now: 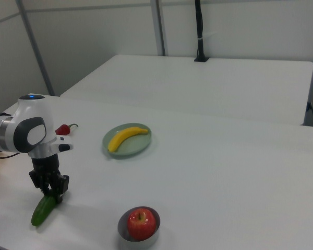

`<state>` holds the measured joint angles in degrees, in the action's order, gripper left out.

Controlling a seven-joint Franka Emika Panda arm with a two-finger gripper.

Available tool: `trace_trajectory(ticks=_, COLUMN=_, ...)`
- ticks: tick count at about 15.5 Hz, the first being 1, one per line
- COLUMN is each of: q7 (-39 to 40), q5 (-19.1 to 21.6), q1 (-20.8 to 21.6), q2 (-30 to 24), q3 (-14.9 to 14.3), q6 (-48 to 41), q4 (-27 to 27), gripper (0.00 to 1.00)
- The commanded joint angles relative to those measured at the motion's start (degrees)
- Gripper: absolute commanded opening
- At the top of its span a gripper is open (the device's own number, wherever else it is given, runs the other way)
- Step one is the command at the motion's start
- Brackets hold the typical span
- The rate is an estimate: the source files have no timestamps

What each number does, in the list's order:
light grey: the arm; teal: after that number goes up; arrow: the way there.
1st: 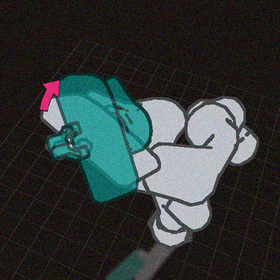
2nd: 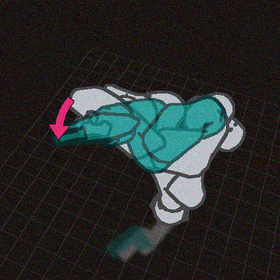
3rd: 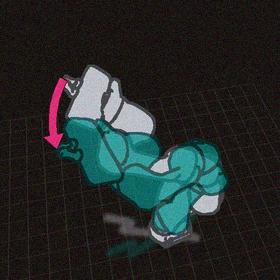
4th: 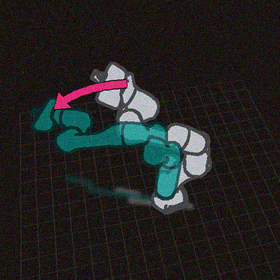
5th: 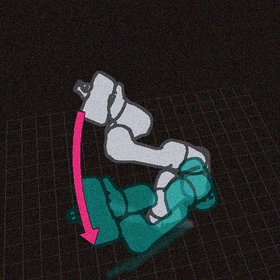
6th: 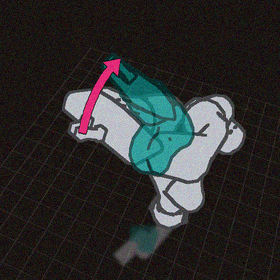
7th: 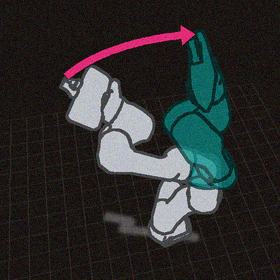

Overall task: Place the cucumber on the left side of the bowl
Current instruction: 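Close the gripper on the cucumber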

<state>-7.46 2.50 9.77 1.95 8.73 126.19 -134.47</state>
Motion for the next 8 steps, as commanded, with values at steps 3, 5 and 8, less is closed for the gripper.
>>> trace_trajectory(ticks=3, q7=-0.2, q5=-0.7, q1=0.3, q2=-0.9, q3=-0.3, q6=0.5, q4=-0.3, gripper=0.05)
trace_trajectory(ticks=5, q7=-0.2, q5=-0.7, q1=-0.2, q2=-1.9, q3=-0.3, q6=0.3, q4=-0.1, gripper=0.05)
trace_trajectory(ticks=8, q7=0.2, q5=-0.7, q1=-0.4, q2=-3.4, q3=-0.3, q6=-2.1, q4=0.0, gripper=0.05)
